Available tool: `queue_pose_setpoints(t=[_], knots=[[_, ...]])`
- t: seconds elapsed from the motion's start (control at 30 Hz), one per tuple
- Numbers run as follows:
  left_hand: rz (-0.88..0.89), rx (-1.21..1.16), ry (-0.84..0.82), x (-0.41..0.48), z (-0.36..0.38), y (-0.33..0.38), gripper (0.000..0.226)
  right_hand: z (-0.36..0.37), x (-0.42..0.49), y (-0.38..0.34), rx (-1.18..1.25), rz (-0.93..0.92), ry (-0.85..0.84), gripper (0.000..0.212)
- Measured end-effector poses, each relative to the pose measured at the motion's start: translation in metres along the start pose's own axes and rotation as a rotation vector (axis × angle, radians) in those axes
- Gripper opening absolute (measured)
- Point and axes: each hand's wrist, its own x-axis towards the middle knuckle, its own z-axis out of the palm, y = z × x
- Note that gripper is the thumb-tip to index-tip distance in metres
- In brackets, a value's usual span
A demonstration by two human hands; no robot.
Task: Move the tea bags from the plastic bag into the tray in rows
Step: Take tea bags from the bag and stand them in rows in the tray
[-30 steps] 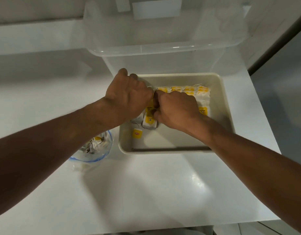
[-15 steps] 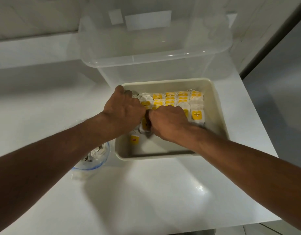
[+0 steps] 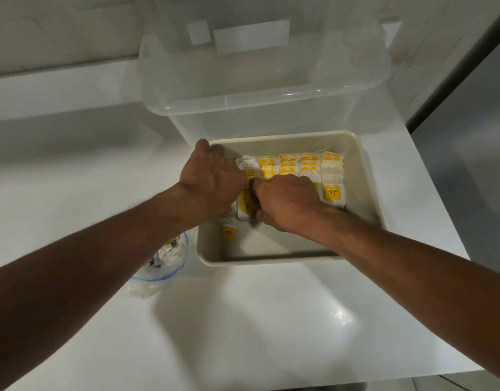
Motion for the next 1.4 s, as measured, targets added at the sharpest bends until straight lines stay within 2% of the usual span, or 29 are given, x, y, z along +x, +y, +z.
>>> queue_pose_setpoints(t=[0.13,0.23,0.37,0.53,0.7,0.77,0.87,0.93,1.13,1.3,1.4], knots=[[-0.019,-0.022,0.023,0.0,0.003,-0.016,0.042,-0.002,0.001,0.01,0.067,0.01,0.045,0.032],[0.0,-0.004,0.096,-0.003,0.007,-0.019,0.035,-0.002,0.003,0.014,0.104,-0.006,0.055,0.035],[0.008,0.023,0.05,-0.003,0.007,-0.009,0.026,0.0,0.006,0.006,0.085,-0.021,0.036,0.052],[-0.024,0.033,0.018,0.008,0.004,-0.005,0.034,0.002,0.015,0.0,0.026,0.049,0.048,0.047],[-0.018,-0.064,0.033,0.007,0.007,-0.006,0.028,0.002,0.014,0.003,0.09,0.067,0.068,0.06],[-0.027,-0.189,0.052,0.003,0.009,-0.013,0.028,-0.002,0.013,0.004,0.133,0.096,0.062,0.056],[-0.045,-0.459,0.183,-0.011,0.014,-0.024,0.022,-0.003,0.016,0.001,0.084,0.12,0.014,0.037],[-0.078,-0.553,0.241,-0.021,0.019,-0.026,0.017,-0.002,0.017,-0.002,0.063,0.121,-0.027,0.029],[-0.151,-0.613,0.249,-0.036,0.028,-0.031,0.019,-0.014,0.023,0.004,0.239,0.198,-0.126,0.023],[-0.11,-0.64,0.264,-0.037,0.024,-0.038,0.022,-0.007,0.031,0.001,0.144,0.229,-0.01,0.029],[-0.101,-0.66,0.281,-0.041,0.025,-0.042,0.023,0.003,0.026,-0.003,0.136,0.216,0.062,0.025]])
